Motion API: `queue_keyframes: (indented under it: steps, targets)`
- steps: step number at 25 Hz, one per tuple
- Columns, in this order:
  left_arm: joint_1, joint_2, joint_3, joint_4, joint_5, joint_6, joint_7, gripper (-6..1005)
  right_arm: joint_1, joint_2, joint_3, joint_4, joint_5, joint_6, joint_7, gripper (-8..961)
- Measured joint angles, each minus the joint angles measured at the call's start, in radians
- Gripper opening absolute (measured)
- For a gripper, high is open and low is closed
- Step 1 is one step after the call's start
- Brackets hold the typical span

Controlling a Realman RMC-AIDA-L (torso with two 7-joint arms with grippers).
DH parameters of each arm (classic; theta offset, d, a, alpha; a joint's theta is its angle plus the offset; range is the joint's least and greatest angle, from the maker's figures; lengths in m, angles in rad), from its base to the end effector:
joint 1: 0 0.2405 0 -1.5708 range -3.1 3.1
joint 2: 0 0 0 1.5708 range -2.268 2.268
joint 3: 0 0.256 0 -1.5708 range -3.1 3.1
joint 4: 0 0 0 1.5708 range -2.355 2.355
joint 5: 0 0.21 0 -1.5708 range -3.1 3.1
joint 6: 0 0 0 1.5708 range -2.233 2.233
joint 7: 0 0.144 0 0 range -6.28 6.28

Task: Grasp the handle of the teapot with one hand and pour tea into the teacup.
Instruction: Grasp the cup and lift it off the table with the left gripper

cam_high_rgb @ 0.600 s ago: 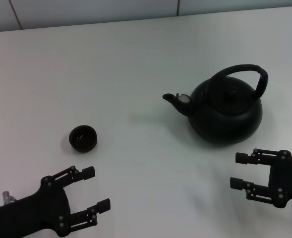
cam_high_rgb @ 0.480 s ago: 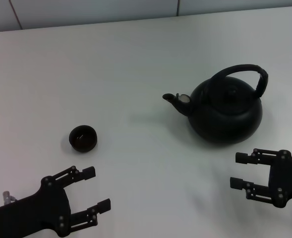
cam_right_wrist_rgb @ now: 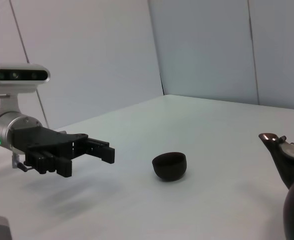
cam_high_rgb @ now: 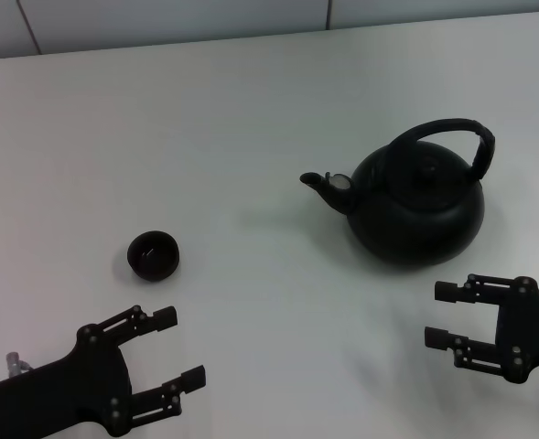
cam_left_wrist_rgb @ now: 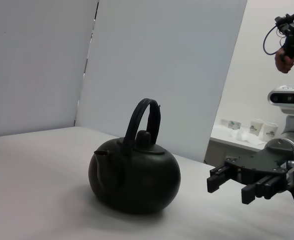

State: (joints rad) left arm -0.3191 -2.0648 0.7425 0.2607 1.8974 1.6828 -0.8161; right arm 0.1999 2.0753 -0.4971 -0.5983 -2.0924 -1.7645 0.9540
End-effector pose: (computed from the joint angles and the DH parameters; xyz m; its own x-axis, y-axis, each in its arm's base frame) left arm -0.3086 0.2111 -0.0524 0.7286 0.2510 0.6373 0.3858 -0.9192 -0.0791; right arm 0.3481 0.2021 0.0079 0.7952 -0.2679 -0.5439 -0.4506 -0.8614 -0.2344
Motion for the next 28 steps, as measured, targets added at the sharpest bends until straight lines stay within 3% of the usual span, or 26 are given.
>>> queue_keyframes:
  steps: [10, 11, 13, 14, 18, 28]
  targets:
    - [0.001, -0.001, -0.012, 0.000, -0.007, 0.007, 0.004, 801, 0.001, 0.000, 0.000, 0.000, 0.000, 0.001, 0.000, 600]
    - [0.002, -0.002, -0.029, 0.000, -0.009, 0.010, 0.008, 801, 0.001, 0.000, 0.000, 0.000, 0.000, 0.001, 0.000, 600]
    - [0.001, -0.003, -0.150, 0.000, -0.011, -0.004, 0.043, 801, 0.001, 0.000, 0.000, 0.000, 0.000, 0.001, 0.000, 600]
    - [0.001, -0.003, -0.150, 0.000, -0.011, -0.004, 0.043, 801, 0.001, 0.000, 0.000, 0.000, 0.000, 0.001, 0.000, 600]
    - [0.001, -0.004, -0.287, -0.020, -0.012, -0.053, 0.132, 801, 0.006, 0.001, 0.005, 0.000, 0.000, 0.000, 0.000, 600]
    - [0.001, -0.004, -0.296, -0.039, -0.011, -0.095, 0.163, 801, 0.022, 0.002, 0.008, 0.000, 0.002, -0.001, 0.000, 600]
